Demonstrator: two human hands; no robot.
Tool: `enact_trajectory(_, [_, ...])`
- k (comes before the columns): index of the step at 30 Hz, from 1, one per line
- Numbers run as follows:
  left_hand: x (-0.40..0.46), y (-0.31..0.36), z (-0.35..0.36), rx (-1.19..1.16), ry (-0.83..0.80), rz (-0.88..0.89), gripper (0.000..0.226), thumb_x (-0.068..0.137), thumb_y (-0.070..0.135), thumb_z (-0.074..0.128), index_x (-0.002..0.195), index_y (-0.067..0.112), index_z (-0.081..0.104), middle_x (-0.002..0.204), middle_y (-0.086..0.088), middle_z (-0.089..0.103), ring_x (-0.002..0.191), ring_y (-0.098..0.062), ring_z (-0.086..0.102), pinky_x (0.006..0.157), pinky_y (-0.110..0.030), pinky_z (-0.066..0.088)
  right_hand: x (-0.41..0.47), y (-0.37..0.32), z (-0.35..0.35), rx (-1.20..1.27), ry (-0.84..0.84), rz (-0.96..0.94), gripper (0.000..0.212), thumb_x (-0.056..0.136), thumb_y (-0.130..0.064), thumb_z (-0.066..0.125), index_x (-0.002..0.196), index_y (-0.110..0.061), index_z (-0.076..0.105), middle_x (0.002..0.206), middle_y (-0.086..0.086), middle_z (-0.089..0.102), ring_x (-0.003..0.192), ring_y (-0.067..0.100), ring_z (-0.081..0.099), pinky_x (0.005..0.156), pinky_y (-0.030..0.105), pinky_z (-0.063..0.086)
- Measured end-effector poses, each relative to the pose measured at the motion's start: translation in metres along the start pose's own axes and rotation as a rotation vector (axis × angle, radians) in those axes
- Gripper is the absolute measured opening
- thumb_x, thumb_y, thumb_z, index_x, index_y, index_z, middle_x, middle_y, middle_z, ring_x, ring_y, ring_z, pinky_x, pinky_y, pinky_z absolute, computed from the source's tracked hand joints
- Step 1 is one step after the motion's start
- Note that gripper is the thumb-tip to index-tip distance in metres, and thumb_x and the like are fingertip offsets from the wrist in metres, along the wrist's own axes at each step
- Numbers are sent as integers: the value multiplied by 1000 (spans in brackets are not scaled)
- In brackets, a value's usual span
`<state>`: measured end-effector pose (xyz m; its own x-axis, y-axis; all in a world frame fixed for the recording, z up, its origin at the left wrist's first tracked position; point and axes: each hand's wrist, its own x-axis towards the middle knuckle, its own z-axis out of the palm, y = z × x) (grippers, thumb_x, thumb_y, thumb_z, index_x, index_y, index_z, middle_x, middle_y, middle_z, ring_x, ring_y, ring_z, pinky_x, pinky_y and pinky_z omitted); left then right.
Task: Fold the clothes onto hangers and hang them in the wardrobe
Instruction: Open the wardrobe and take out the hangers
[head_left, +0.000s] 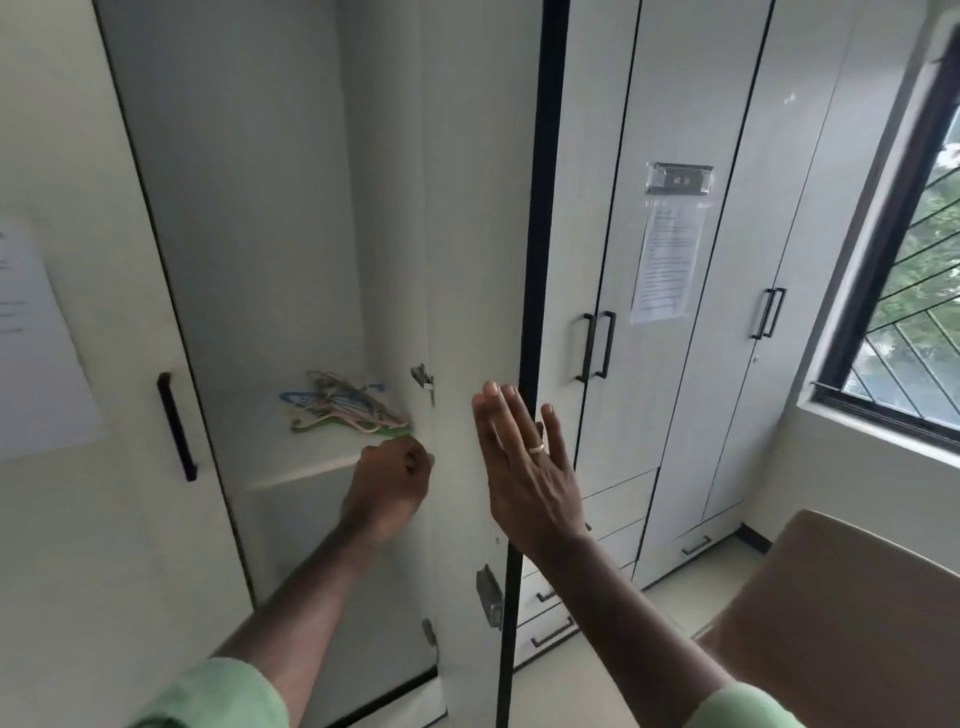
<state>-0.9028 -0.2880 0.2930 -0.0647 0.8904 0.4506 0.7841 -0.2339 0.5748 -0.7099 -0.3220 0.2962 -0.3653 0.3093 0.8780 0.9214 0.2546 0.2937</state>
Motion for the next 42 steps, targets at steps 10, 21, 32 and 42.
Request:
enact_trajectory(10, [36, 68, 61, -125, 22, 22, 17, 89, 28, 70, 74, 20, 67, 70, 6, 71, 72, -18, 71, 67, -34, 57, -9, 114, 46, -337, -343, -68, 57, 94, -11, 29, 147, -2, 48, 163, 18, 30, 155, 33, 18, 121, 62, -11])
enact_trajectory(21, [61, 79, 75, 0, 48, 1, 13, 93, 18, 59, 85, 15, 69, 81, -4, 72, 78, -28, 68, 72, -41, 56, -1, 124, 64, -337, -275, -181, 50, 101, -18, 35, 145, 2, 51, 156, 21, 42, 149, 38, 32, 125, 57, -5])
enact_trajectory(32, [31, 35, 30, 80, 150, -80, 15, 93, 24, 60, 87, 18, 71, 79, -2, 74, 76, -25, 69, 66, -35, 56, 8, 92, 65, -293, -479, -112, 53, 97, -12, 37, 146, 3, 47, 161, 23, 31, 153, 42, 18, 120, 58, -18])
enact_trajectory(42, [26, -92, -79, 40, 252, -201, 13, 91, 19, 66, 78, 17, 68, 73, 5, 71, 69, -16, 68, 68, -34, 57, 57, -46, 114, 125, -231, -116, 36, 82, -5, 42, 99, 0, 73, 120, 23, 69, 124, 41, 61, 118, 64, 25])
